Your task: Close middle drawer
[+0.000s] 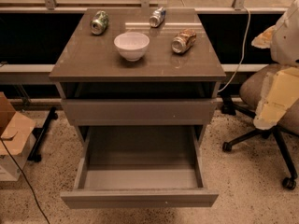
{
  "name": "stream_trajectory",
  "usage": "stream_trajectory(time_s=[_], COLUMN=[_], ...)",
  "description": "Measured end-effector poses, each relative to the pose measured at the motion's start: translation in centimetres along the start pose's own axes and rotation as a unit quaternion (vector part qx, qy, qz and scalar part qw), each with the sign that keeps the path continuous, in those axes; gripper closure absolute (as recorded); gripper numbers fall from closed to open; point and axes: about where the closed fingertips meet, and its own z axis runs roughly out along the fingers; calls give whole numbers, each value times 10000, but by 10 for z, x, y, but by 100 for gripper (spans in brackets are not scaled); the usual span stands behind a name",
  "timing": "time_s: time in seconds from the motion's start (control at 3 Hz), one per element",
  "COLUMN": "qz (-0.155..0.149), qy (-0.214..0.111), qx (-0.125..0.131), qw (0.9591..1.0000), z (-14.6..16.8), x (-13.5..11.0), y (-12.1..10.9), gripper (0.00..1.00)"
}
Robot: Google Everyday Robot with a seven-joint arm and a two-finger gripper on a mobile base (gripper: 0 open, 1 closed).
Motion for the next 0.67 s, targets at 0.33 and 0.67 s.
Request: stream_trajectory(time_s=[0.33, 0.67], qz=[0, -6], qy=[0, -14], qx=[0, 46], qw=[10000, 10000], z=[0, -2], x=[0, -1], y=[0, 0], gripper=[0, 15])
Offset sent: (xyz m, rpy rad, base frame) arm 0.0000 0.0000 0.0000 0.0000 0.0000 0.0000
